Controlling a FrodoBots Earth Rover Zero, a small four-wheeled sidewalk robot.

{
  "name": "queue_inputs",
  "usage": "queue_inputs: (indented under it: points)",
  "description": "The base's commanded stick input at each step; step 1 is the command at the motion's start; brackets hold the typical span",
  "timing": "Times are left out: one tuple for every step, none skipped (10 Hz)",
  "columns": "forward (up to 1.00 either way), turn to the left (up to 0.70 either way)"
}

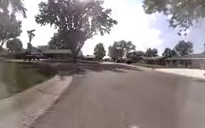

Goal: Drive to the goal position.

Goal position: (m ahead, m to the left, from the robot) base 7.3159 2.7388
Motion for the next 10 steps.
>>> queue_inputs:
  points:
    - [1.00,0.03]
    - [1.00,0.03]
    - [1.00,0.03]
    - [1.00,0.03]
    - [1.00,0.03]
    - [1.00,0.03]
    - [1.00,0.03]
    - [1.00,0.03]
    - [1.00,0.03]
    - [1.00,0.03]
